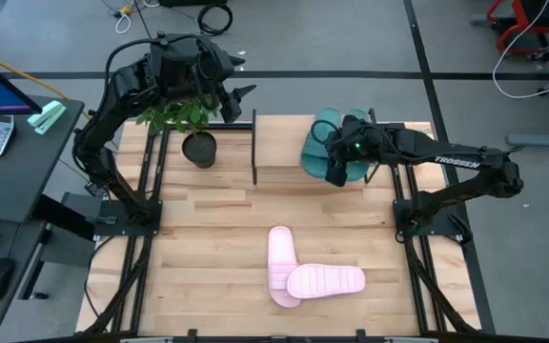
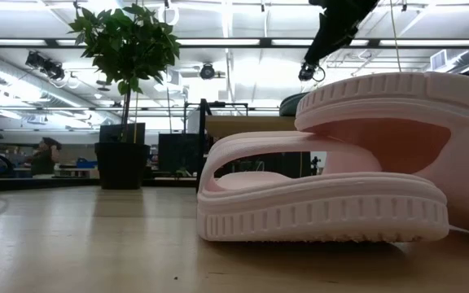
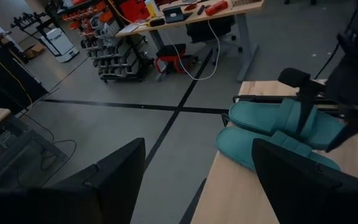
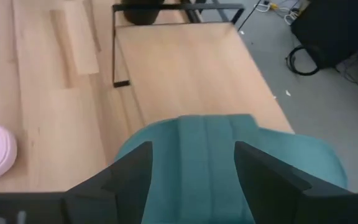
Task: Pick and place slides into the shelf
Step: Put the dark green slipper on the shelf
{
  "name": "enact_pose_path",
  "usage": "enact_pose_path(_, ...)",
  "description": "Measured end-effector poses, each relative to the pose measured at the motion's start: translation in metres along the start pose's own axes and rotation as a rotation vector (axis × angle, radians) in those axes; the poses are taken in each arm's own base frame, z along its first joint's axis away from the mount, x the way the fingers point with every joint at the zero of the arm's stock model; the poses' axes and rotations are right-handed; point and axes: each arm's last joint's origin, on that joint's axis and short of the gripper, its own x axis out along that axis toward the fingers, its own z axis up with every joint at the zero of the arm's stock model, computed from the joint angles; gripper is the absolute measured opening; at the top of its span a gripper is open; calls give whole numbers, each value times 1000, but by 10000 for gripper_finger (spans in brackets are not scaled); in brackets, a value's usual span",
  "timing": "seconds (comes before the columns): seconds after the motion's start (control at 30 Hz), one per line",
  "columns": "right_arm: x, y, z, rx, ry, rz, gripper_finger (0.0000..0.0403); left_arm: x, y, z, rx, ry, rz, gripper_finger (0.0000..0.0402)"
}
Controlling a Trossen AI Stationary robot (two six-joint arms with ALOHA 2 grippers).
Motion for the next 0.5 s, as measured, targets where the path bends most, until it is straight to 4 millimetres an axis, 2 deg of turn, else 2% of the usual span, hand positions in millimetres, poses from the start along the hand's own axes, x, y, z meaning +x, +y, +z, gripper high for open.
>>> enact_pose_path(0.27,16,21,-9,-4,54,23,211,0,-1,-1,15,15,-5,298)
enact_pose_path(0.5,39,42,-2,-20,28,124,129,0,-1,-3,18,27,-9,298)
